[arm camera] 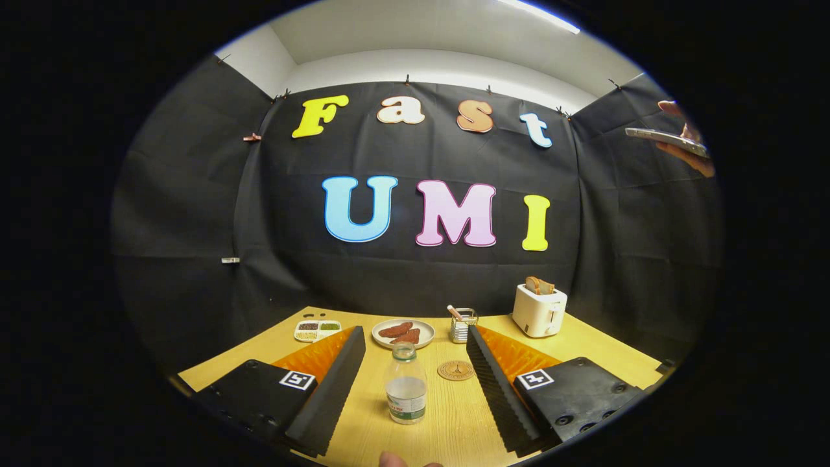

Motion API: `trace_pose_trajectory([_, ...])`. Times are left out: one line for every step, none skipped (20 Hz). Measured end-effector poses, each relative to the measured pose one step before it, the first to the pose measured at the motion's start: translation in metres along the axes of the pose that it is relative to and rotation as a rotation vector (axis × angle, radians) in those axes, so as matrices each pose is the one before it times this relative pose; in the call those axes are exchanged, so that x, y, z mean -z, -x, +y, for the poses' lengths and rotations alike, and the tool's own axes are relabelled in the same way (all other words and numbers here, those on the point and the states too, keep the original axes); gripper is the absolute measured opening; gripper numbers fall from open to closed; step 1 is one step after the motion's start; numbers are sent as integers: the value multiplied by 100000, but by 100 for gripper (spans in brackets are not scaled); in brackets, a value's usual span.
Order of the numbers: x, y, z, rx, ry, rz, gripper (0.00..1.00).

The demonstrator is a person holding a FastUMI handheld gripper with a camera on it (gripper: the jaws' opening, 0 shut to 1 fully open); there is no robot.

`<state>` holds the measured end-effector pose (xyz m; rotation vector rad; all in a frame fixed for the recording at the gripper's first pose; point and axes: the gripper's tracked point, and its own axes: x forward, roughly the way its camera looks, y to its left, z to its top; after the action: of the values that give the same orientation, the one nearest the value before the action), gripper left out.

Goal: Take the bottle from table, then pour the juice into the cup, finally place the bottle on the coaster

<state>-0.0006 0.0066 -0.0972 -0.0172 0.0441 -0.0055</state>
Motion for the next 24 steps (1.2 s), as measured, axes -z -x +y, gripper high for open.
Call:
trace_pose_trajectory([1259, -124, 7, 98, 349, 988, 96])
trace_pose_trajectory([1072, -227, 69, -115, 472, 523, 97])
trace_pose_trajectory([974, -94, 101, -36, 603, 240, 97])
trace_pose_trajectory([1080, -239, 62, 251, 290, 285, 97])
trace_pose_trajectory([1083, -206, 25, 33, -536, 365, 97])
trace_pose_trajectory([1022, -293, 51, 178, -879, 297, 97])
trace_pose_trajectory([1052, -178, 79, 15, -775, 446, 97])
trace_pose_trajectory([1039, -278, -60, 266, -310, 470, 97])
trace_pose_trajectory([921, -203, -32, 452, -4, 452, 97])
trace_pose_trajectory([859, -328, -65, 184, -69, 344, 97])
trace_pose_trajectory([934, -251, -10, 73, -337, 400, 97])
trace_pose_trajectory([824, -377, 36, -354, -667, 511, 97])
trace_pose_trajectory([818, -363, 249, -394, -193, 247, 97])
trace_pose_trajectory([681, -429, 45, -58, 220, 426, 97])
trace_pose_trajectory([710, -368, 94, -359, 72, 599, 97])
trace_pose_trajectory([676, -527, 128, -448, 19, 833, 97])
trace_pose_trajectory([557, -420, 221, -555, -47, 446, 97])
trace_pose_trajectory([415, -495, 68, 8, 21, 361, 97])
trace_pose_trajectory([330, -394, -82, 374, -95, 59, 97])
trace_pose_trajectory([190, -535, -51, 469, -606, -43, 97])
trace_pose_trajectory([324, -488, -102, 362, -1087, 96, 97])
trace_pose_trajectory([210, -516, -23, 396, -1034, 176, 97])
trace_pose_trajectory([256, -512, 69, 234, -660, -208, 97])
trace_pose_trajectory([133, -453, 32, -36, -368, 153, 97])
